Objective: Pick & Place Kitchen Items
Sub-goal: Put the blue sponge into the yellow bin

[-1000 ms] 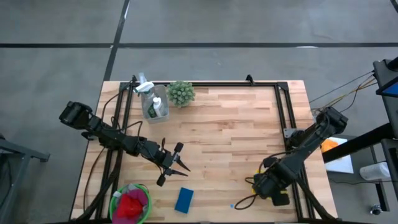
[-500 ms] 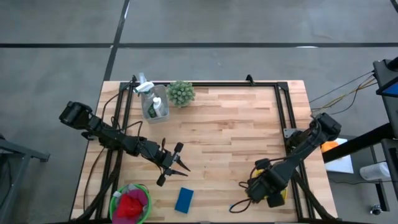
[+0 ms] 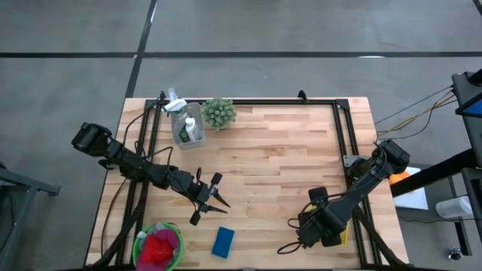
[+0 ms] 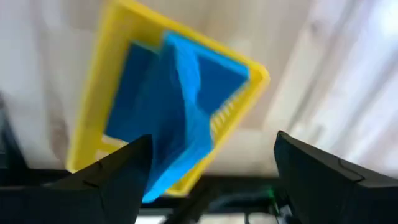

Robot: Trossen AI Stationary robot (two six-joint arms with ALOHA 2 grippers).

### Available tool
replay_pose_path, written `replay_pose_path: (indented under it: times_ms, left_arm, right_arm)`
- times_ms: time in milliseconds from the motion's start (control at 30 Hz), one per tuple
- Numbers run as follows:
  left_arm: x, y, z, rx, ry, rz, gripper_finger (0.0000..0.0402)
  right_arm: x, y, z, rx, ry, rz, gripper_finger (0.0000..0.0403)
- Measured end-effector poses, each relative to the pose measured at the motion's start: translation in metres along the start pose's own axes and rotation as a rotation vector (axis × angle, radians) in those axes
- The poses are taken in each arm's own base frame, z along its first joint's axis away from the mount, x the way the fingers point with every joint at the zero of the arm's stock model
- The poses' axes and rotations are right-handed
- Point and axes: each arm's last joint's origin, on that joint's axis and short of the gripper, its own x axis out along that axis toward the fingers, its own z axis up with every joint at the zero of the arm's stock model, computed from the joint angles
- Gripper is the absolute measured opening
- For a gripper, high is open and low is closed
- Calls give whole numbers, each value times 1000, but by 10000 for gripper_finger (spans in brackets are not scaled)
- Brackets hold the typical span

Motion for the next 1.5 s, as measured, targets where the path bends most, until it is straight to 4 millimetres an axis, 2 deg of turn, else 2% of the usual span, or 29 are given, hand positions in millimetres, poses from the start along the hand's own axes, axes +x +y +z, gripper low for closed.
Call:
replay_pose_path:
  times_ms: [333,533,733,1067,1300,1400,1500]
  left_arm:
    - [0,0,0,0,0,-1,98]
    - [0,0,0,0,0,-1,98]
    - [0,0,0,0,2,-1,98]
    - [0,0,0,-1,4,-1,99]
    - [0,0,-1,-1,8,-1,99]
    - [0,0,-1,-1,8,-1,99]
    - [0,0,-1,-1,8,-1,99]
  right_arm:
    - [5,-4,-2,67,61,-109,332]
    - [8,-3,-1,96,69,-110,332]
    - [7,1,3,163,41,-27,332]
    - [13,6,8,166,-14,12,332]
    - [13,-1,0,177,44,-74,331]
    - [11,-6,-4,198,49,-137,311]
    - [12,-8,-5,211,31,-183,254]
